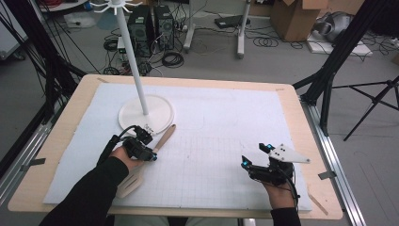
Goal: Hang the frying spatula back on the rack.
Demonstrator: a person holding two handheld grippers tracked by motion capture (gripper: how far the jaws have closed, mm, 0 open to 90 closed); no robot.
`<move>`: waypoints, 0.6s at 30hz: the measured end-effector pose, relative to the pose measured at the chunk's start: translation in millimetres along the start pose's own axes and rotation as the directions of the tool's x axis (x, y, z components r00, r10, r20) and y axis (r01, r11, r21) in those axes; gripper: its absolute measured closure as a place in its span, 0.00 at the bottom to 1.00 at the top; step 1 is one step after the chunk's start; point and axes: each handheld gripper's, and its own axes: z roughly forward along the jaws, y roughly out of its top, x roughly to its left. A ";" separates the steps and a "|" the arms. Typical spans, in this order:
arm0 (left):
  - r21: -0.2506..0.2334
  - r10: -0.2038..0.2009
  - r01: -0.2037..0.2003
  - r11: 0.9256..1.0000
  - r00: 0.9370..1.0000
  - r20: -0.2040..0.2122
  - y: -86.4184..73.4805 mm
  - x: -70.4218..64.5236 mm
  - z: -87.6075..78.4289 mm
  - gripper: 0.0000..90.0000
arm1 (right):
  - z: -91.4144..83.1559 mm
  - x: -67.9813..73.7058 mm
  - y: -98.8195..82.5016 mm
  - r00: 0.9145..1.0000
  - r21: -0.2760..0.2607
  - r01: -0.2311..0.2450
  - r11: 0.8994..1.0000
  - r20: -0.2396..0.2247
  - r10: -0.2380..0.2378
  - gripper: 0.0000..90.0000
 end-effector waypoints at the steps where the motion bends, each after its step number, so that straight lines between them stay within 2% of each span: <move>1: 0.003 0.000 0.000 1.000 1.000 -0.001 0.2 0.0 -0.2 0.79 | -0.1 -0.3 -0.1 1.000 0.001 0.000 1.000 0.003 0.000 0.22; 6: -0.003 -0.035 0.035 0.999 0.999 -0.003 0.2 0.9 0.1 0.82 | -0.1 -1.2 -0.5 1.000 0.002 0.000 1.000 0.004 0.000 0.22; 10: -0.005 -0.012 0.012 1.000 1.000 -0.015 -0.4 -1.0 -0.3 0.86 | -0.6 -1.0 -0.4 1.000 0.002 -0.004 1.000 0.004 0.004 0.22; 18: -0.027 -0.033 0.033 0.999 0.999 -0.004 -2.7 0.2 -1.1 0.86 | -2.1 -1.9 -0.1 1.000 -0.006 -0.004 1.000 0.006 0.004 0.23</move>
